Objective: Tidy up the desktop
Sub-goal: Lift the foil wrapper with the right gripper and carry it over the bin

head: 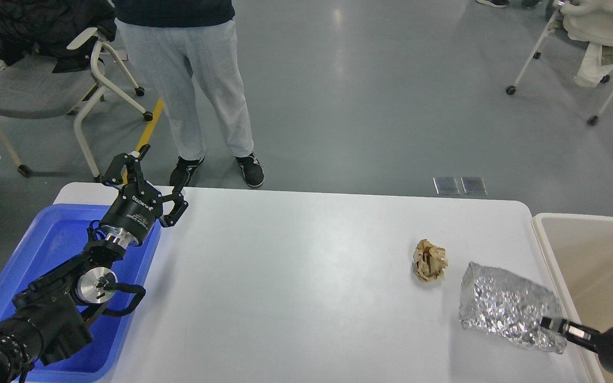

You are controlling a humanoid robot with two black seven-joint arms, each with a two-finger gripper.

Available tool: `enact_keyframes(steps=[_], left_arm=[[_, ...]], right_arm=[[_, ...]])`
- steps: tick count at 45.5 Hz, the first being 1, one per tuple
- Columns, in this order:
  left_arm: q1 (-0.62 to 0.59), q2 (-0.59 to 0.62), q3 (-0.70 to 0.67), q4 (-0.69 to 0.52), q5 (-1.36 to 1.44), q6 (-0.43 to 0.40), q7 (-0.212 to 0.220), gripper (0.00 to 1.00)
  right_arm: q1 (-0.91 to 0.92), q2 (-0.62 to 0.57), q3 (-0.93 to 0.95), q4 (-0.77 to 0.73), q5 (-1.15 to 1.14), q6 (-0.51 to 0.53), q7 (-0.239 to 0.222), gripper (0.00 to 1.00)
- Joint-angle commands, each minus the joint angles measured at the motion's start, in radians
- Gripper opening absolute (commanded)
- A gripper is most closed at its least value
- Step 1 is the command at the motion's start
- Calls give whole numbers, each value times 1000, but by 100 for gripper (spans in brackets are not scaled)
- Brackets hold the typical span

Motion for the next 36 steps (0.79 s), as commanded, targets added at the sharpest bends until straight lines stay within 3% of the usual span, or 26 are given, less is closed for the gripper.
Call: enact_keyframes(steps=[1, 10, 21, 30, 36], left_arm=[[0, 0, 0, 0, 0, 0, 0, 100], [0, 0, 0, 0, 0, 0, 0, 100], [0, 0, 0, 0, 0, 0, 0, 100], [0, 0, 0, 0, 0, 0, 0, 100], [0, 0, 0, 0, 0, 0, 0, 100]], right_arm=[[82, -212, 118, 165, 38, 194, 29, 0], [248, -372, 124, 217, 38, 378, 29, 0], [377, -478, 182, 207, 44, 554, 15, 0], [385, -458, 193, 75, 139, 548, -89, 0], [369, -369, 176, -89, 269, 516, -162, 0]])
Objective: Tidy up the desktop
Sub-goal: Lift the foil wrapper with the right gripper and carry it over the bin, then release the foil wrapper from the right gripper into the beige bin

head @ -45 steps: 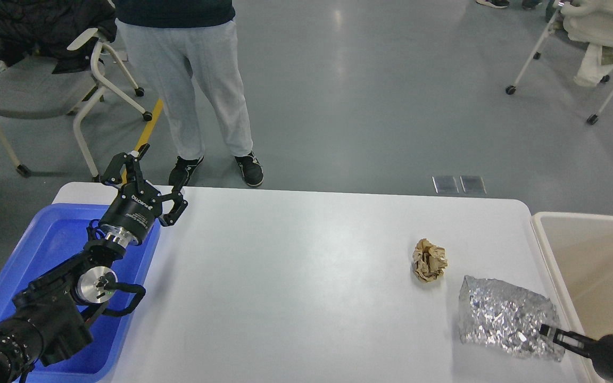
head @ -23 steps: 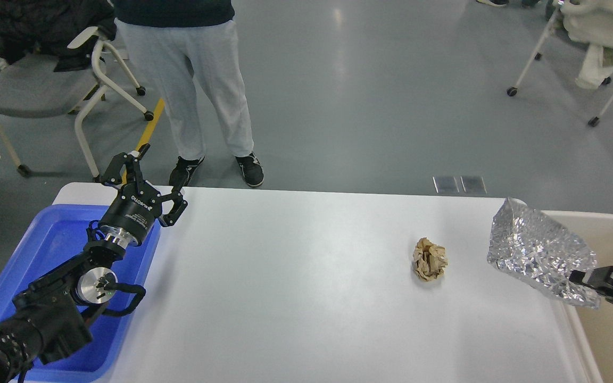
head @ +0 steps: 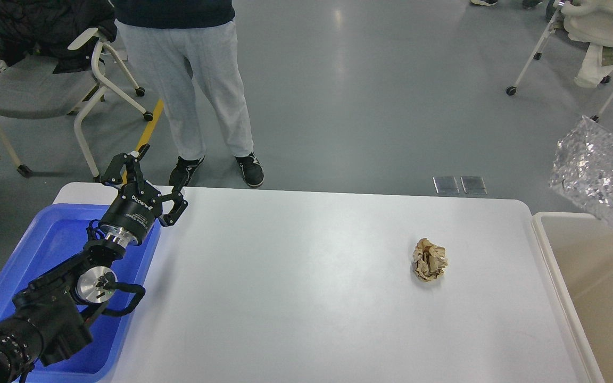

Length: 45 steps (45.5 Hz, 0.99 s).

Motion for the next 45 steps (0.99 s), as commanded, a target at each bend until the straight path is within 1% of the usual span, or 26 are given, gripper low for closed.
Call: enact_keyframes(steps=[1, 9, 10, 16, 19, 24, 34, 36, 37, 39, 45], left_arm=[[0, 0, 0, 0, 0, 0, 0, 100], [0, 0, 0, 0, 0, 0, 0, 100], [0, 0, 0, 0, 0, 0, 0, 100], [0, 0, 0, 0, 0, 0, 0, 100], [0, 0, 0, 0, 0, 0, 0, 100], [0, 0, 0, 0, 0, 0, 0, 100], [0, 0, 0, 0, -2, 0, 0, 100], [0, 0, 0, 0, 0, 0, 0, 100], [0, 0, 0, 0, 0, 0, 0, 100], [0, 0, 0, 0, -2, 0, 0, 100], [0, 0, 0, 0, 0, 0, 0, 100]], right_arm=[[7, 77, -3, -219, 180, -6, -113, 0], [-108, 229, -17, -435, 372, -122, -205, 0], [-125, 258, -17, -467, 401, -144, -223, 0], [-191, 364, -19, -569, 517, -224, -280, 0], [-226, 413, -19, -609, 565, -262, -296, 0], [-278, 497, -17, -672, 612, -311, -308, 0], [-365, 681, -8, -854, 715, -348, -342, 0], [-379, 723, -5, -902, 740, -350, -355, 0], [-392, 756, -3, -944, 764, -351, -377, 0], [-401, 784, 0, -978, 790, -351, -394, 0], [-427, 835, 7, -1014, 852, -354, -429, 0]])
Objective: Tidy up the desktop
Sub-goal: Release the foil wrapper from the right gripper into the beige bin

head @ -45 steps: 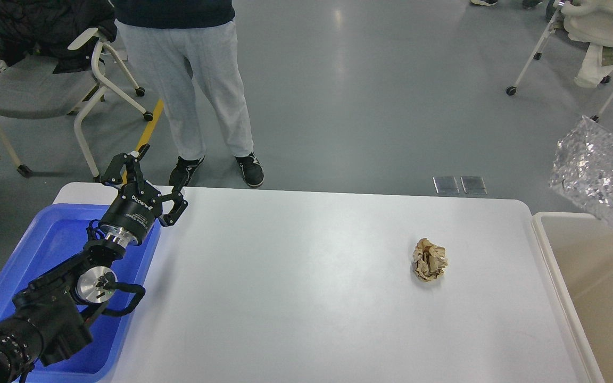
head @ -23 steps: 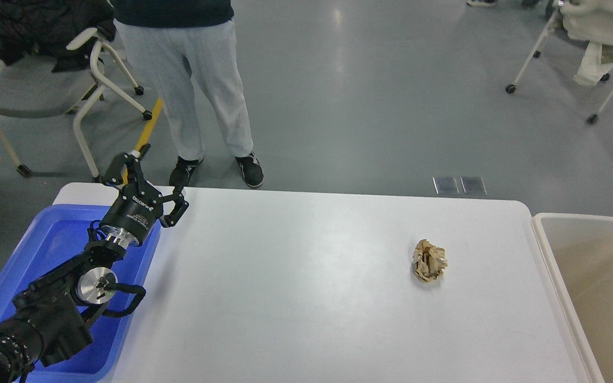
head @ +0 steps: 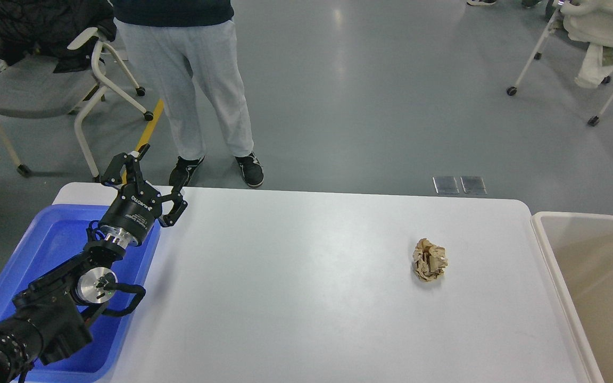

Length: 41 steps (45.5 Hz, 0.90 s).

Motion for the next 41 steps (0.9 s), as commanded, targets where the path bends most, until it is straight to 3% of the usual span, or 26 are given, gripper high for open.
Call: enact_keyframes(steps=[1, 14, 41], left_arm=[[0, 0, 0, 0, 0, 0, 0, 100], [0, 0, 0, 0, 0, 0, 0, 100], [0, 0, 0, 0, -1, 0, 0, 100]], right_arm=[[-74, 156, 13, -149, 135, -27, -73, 0], [-120, 201, 36, -149, 150, -60, -93, 0], [-183, 205, 36, -161, 149, -54, -83, 0]])
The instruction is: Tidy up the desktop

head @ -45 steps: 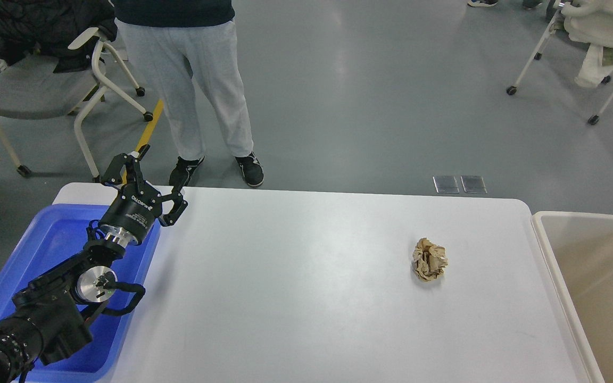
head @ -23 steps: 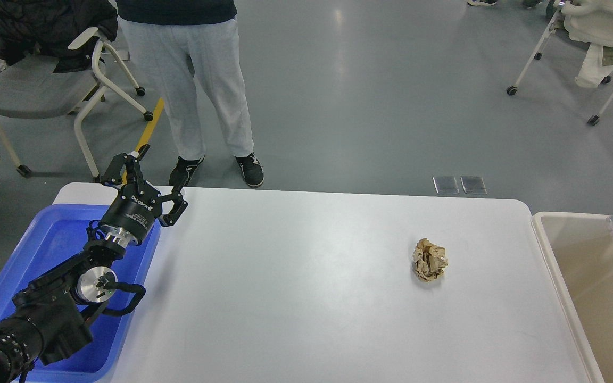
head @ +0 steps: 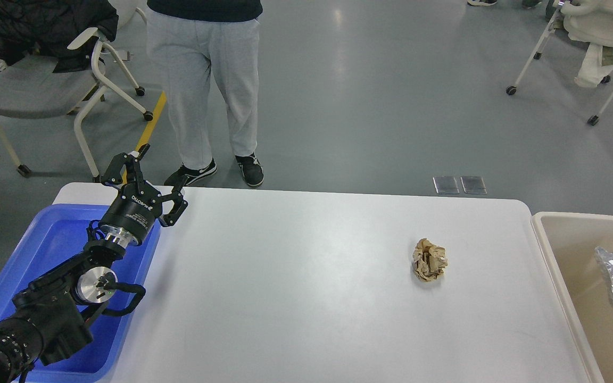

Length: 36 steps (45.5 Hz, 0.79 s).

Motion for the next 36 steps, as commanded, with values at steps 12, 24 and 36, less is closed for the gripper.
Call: enact_keyframes(steps=[12, 24, 36], left_arm=[[0, 0, 0, 0, 0, 1, 0, 100], [0, 0, 0, 0, 0, 1, 0, 100], [-1, 0, 0, 0, 0, 1, 0, 100]], right_arm=[[-41, 2, 1, -18, 2, 7, 8, 22], [-31, -10, 6, -18, 0, 0, 10, 97], [28, -44, 4, -17, -9, 0, 8, 99]])
